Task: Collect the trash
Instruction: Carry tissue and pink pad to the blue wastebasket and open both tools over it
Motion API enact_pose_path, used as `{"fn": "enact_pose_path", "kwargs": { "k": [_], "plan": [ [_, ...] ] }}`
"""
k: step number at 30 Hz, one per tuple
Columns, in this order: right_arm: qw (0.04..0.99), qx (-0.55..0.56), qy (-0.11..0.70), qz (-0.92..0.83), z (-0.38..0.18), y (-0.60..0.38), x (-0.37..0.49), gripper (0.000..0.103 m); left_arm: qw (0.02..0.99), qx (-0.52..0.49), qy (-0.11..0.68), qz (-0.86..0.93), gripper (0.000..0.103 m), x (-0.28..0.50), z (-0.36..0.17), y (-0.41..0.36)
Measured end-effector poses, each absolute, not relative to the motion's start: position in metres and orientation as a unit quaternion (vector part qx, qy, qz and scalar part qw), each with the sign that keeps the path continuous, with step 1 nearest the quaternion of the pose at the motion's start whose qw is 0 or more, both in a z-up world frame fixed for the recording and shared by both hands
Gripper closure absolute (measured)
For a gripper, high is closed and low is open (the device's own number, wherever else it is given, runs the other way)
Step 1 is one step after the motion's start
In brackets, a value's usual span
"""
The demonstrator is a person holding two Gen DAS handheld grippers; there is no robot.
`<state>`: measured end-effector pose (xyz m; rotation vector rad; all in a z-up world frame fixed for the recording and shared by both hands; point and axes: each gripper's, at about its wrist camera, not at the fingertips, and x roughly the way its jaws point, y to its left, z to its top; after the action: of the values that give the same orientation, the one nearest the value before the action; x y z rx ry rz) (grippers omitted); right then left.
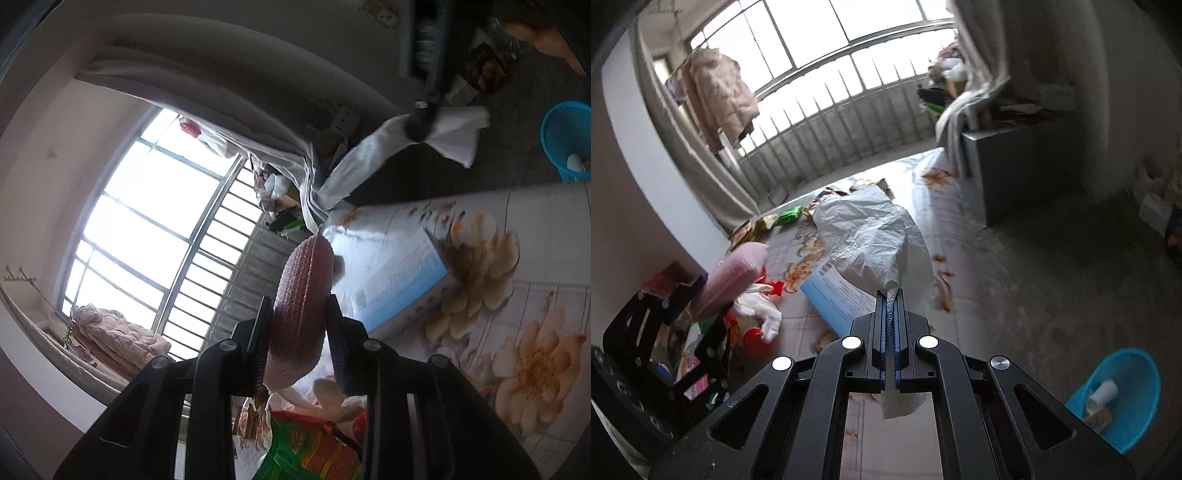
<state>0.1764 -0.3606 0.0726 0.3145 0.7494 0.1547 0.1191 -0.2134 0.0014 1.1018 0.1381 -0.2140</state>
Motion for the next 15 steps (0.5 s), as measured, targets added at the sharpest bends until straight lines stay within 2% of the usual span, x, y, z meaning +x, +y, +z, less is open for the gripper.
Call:
{"fn": "enact_pose_path", "kwargs": {
  "k": [8,15],
  "plan": [
    [0.914,0.205,0.348,0.043,0.064,-0.390,0.134,0.101,0.852,0.509,0.020,-0.124,0.076,0.100,0.025,-0.239],
    [0.908,0.248,0.339,0.005,0.049,-0.414,0.098,0.101,0.864,0.465,0.028,-0.192,0.076,0.089,0.043,-0.272]
  ]
}}
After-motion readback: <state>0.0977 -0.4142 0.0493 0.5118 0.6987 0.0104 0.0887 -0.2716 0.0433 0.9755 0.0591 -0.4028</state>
